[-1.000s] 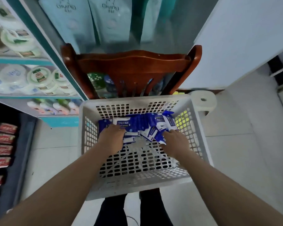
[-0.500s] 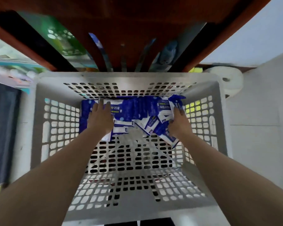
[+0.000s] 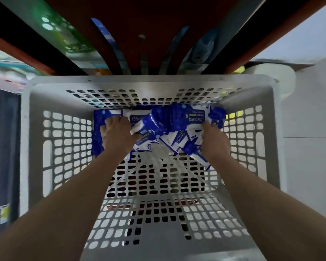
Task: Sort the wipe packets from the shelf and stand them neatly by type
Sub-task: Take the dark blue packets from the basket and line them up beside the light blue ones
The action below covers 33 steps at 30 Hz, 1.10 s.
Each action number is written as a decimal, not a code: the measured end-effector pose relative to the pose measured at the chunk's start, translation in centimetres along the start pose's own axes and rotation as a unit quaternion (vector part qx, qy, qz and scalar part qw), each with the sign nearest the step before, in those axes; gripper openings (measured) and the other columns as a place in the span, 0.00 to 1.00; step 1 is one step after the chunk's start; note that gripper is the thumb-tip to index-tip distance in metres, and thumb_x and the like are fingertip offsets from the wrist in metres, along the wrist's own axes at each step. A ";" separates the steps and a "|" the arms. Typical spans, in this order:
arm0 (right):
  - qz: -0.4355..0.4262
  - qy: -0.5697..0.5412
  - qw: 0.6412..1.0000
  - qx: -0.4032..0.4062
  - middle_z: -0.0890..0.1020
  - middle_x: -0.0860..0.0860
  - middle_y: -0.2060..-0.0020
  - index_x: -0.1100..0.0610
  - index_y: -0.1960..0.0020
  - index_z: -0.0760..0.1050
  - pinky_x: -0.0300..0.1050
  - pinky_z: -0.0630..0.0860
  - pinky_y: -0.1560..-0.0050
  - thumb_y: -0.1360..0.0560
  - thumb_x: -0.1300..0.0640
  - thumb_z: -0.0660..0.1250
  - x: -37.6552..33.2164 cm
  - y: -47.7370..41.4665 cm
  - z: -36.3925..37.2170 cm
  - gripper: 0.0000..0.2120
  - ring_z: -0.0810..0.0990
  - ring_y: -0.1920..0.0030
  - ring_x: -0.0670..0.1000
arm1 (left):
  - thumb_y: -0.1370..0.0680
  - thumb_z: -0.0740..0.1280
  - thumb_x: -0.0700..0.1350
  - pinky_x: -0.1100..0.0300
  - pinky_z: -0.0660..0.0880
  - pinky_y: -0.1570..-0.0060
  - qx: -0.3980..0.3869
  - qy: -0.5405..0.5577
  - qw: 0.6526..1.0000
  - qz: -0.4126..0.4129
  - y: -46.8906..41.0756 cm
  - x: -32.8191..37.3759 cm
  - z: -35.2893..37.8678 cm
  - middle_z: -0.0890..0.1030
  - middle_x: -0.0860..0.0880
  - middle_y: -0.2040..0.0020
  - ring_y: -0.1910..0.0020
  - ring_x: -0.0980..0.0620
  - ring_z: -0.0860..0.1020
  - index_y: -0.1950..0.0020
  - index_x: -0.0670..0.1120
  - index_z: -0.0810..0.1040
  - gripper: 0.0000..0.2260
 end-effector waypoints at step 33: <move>0.186 -0.359 0.897 0.181 0.75 0.51 0.60 0.59 0.49 0.71 0.48 0.69 0.53 0.19 0.54 0.59 2.7 2.1 -3.6 0.08 0.74 0.55 0.53 | 0.23 0.66 0.39 0.48 0.75 0.49 -0.034 0.128 0.978 0.163 1.9 2.8 -0.6 0.79 0.44 0.49 0.52 0.43 0.78 0.45 0.43 0.76 0.08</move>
Point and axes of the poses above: each hand's wrist, its own y-axis away from the middle knuckle, its own z-axis out of the palm, x = y × z, the point moved 8 cm from there along -y, towards the middle knuckle
